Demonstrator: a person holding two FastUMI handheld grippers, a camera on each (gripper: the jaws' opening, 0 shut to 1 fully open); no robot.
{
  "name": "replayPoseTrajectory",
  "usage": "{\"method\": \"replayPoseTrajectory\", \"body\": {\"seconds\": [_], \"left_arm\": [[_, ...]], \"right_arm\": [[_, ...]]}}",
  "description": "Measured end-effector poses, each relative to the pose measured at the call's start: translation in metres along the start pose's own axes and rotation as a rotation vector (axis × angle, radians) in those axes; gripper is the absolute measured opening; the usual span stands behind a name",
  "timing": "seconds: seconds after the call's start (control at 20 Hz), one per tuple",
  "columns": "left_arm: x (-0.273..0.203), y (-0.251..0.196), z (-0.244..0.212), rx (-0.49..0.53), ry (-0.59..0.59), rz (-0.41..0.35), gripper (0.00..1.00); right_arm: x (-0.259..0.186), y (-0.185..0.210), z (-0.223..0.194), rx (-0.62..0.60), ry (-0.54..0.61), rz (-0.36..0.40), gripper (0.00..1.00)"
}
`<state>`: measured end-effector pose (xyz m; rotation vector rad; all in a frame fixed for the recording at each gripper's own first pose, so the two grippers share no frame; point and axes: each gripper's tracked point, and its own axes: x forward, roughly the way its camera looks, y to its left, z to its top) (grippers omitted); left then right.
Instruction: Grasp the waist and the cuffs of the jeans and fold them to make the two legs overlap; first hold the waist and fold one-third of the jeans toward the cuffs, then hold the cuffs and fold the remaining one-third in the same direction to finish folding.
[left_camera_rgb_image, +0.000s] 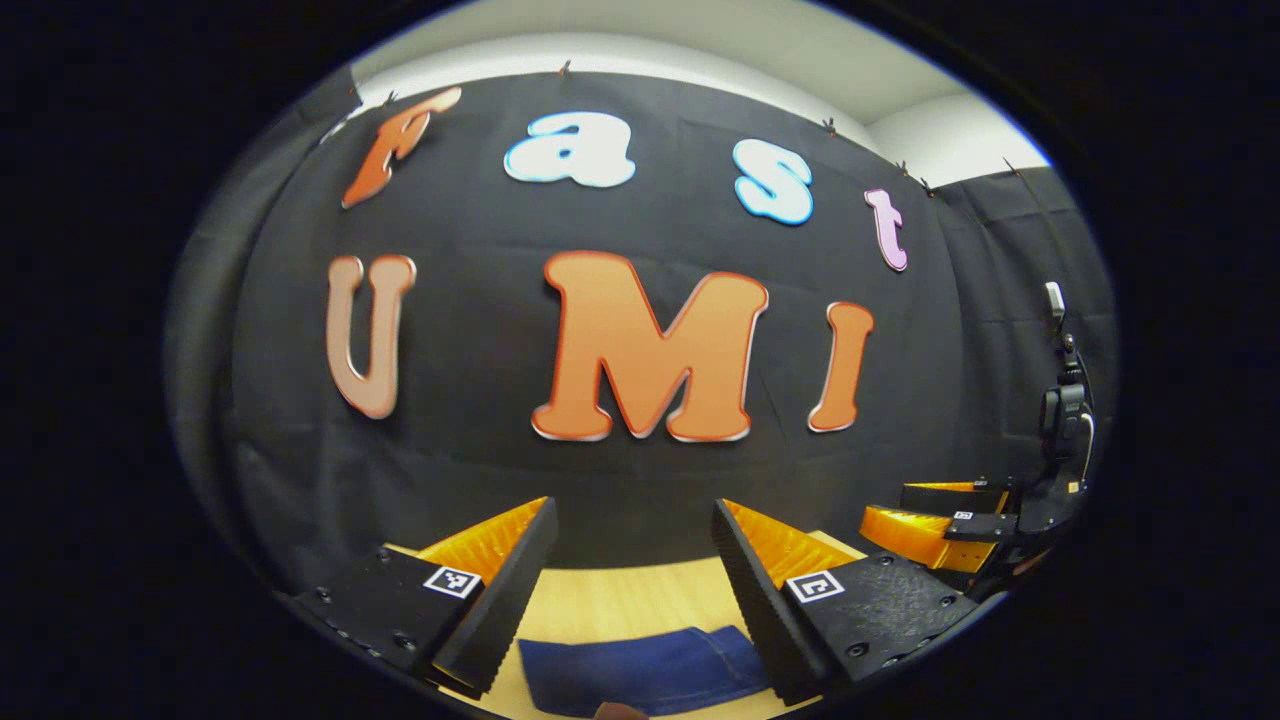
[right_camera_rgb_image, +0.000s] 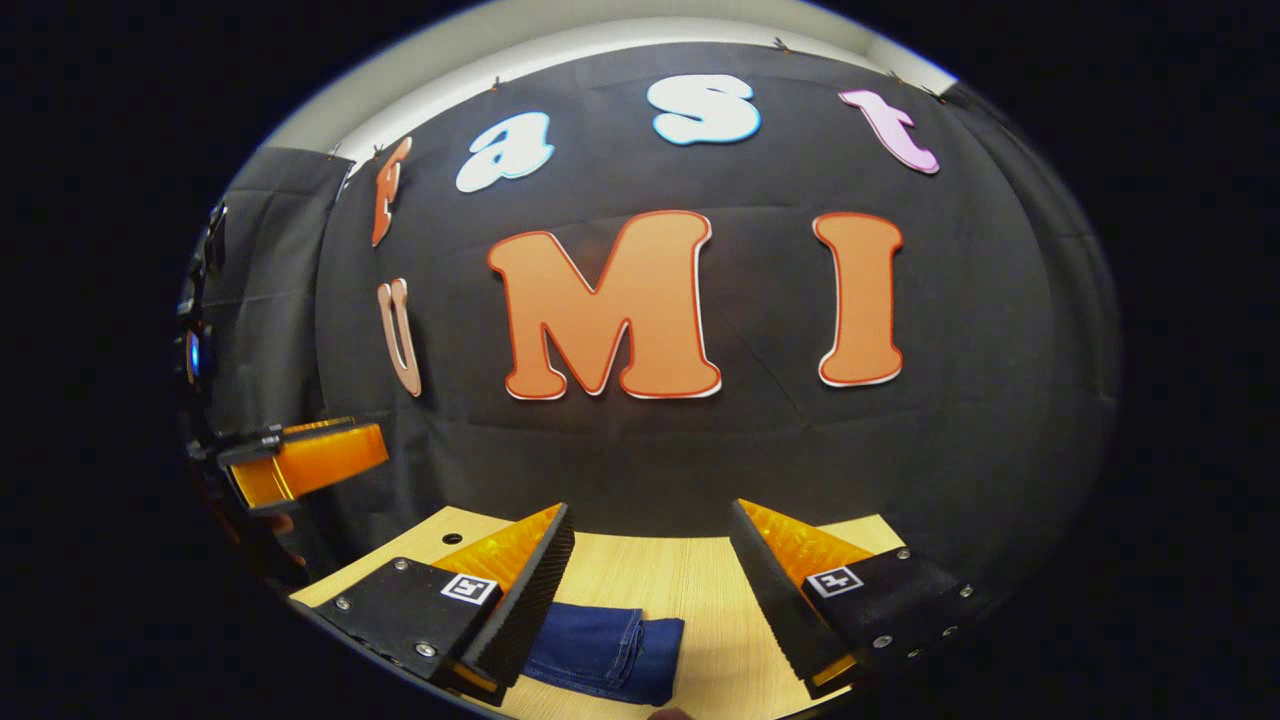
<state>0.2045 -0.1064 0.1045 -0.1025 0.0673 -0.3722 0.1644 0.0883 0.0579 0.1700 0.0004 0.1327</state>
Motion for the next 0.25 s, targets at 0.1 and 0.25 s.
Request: {"method": "replayPoseTrajectory", "body": {"seconds": [0.1, 0.25], "left_arm": [[-0.012, 0.008, 0.014, 0.011, -0.042, 0.008, 0.95], [-0.027, 0.023, 0.023, -0.007, -0.075, 0.039, 0.99]], "right_arm": [[0.000, 0.011, 0.011, -0.024, -0.048, 0.012, 1.00], [0.000, 0.025, 0.025, -0.075, -0.128, 0.022, 1.00]]}}
